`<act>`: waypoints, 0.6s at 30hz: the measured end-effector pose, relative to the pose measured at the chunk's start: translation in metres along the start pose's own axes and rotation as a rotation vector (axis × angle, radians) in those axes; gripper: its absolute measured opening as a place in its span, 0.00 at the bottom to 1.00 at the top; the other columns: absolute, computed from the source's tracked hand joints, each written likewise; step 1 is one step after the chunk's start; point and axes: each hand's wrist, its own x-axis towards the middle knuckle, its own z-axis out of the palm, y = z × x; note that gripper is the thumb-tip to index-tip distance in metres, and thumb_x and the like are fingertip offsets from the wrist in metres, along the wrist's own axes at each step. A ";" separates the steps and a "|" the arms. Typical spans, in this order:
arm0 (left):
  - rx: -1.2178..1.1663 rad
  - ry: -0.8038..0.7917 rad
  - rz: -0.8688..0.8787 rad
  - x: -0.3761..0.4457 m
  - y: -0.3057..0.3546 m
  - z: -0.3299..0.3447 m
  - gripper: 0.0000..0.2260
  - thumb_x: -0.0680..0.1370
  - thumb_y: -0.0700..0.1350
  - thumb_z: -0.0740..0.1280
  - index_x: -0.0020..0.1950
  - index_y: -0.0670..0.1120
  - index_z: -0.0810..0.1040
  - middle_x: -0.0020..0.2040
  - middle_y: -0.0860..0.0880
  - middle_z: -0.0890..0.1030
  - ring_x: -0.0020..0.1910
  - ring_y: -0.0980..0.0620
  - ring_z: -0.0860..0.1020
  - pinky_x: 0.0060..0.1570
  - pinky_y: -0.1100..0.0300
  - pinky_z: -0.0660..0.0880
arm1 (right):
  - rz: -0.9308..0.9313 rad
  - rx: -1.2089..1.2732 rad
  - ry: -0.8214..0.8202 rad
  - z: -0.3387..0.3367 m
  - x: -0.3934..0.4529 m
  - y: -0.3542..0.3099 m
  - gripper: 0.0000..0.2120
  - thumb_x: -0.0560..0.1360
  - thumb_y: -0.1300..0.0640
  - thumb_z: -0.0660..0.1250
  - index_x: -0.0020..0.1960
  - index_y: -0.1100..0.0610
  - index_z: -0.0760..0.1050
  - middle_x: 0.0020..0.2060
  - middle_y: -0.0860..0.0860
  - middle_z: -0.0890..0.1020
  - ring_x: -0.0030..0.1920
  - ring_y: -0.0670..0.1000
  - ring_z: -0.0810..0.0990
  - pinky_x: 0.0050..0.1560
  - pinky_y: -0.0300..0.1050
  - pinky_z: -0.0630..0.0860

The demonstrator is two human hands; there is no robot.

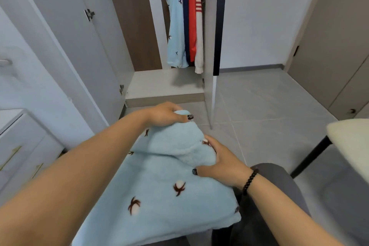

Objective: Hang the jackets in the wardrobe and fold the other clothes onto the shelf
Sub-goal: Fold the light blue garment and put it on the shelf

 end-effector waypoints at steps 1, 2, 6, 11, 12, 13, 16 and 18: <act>-0.104 0.028 0.003 0.004 -0.001 0.002 0.11 0.77 0.55 0.69 0.49 0.49 0.83 0.45 0.52 0.85 0.41 0.56 0.83 0.39 0.65 0.79 | 0.037 0.026 0.052 0.001 -0.003 0.005 0.32 0.64 0.61 0.78 0.61 0.42 0.70 0.54 0.39 0.79 0.52 0.37 0.79 0.46 0.31 0.76; -0.220 0.072 0.000 0.008 -0.003 0.004 0.10 0.78 0.53 0.69 0.50 0.48 0.83 0.47 0.50 0.86 0.43 0.54 0.84 0.44 0.61 0.80 | 0.073 0.063 0.083 0.002 -0.007 0.010 0.27 0.65 0.59 0.78 0.58 0.42 0.72 0.51 0.39 0.81 0.49 0.36 0.80 0.43 0.30 0.76; -0.542 0.191 -0.048 0.025 -0.012 0.022 0.07 0.81 0.46 0.65 0.49 0.45 0.82 0.53 0.45 0.85 0.52 0.44 0.83 0.55 0.49 0.79 | 0.167 0.154 0.032 0.020 -0.022 0.030 0.11 0.70 0.48 0.74 0.50 0.40 0.79 0.48 0.36 0.83 0.50 0.38 0.81 0.51 0.36 0.78; -0.524 0.322 -0.099 0.035 -0.024 0.044 0.11 0.81 0.51 0.64 0.46 0.47 0.79 0.42 0.48 0.84 0.38 0.48 0.82 0.38 0.60 0.79 | 0.230 -0.002 0.160 0.031 -0.036 0.041 0.12 0.71 0.38 0.68 0.42 0.47 0.81 0.39 0.39 0.85 0.41 0.38 0.82 0.45 0.38 0.79; -0.497 0.410 -0.112 0.036 -0.026 0.044 0.11 0.81 0.52 0.63 0.44 0.48 0.78 0.39 0.48 0.82 0.35 0.50 0.80 0.34 0.62 0.76 | 0.227 -0.027 0.182 0.031 -0.037 0.040 0.15 0.71 0.38 0.68 0.38 0.49 0.80 0.35 0.40 0.84 0.37 0.38 0.81 0.40 0.36 0.78; -0.455 0.499 -0.129 0.037 -0.030 0.045 0.11 0.81 0.52 0.62 0.43 0.47 0.76 0.39 0.48 0.80 0.34 0.51 0.77 0.32 0.62 0.73 | 0.224 -0.036 0.195 0.031 -0.038 0.041 0.17 0.72 0.39 0.68 0.32 0.50 0.78 0.30 0.41 0.82 0.32 0.38 0.79 0.34 0.34 0.75; -0.333 0.611 -0.156 0.037 -0.044 0.050 0.12 0.82 0.47 0.61 0.41 0.44 0.72 0.39 0.45 0.74 0.37 0.49 0.71 0.32 0.62 0.67 | 0.251 -0.025 0.115 0.030 -0.036 0.042 0.22 0.72 0.42 0.69 0.23 0.49 0.70 0.22 0.42 0.74 0.25 0.39 0.71 0.28 0.33 0.65; -0.328 0.596 -0.151 0.036 -0.048 0.055 0.10 0.82 0.45 0.62 0.42 0.43 0.71 0.38 0.46 0.73 0.41 0.49 0.71 0.34 0.63 0.66 | 0.285 -0.057 0.008 0.026 -0.034 0.043 0.23 0.72 0.42 0.69 0.23 0.49 0.69 0.21 0.42 0.74 0.25 0.38 0.70 0.28 0.32 0.65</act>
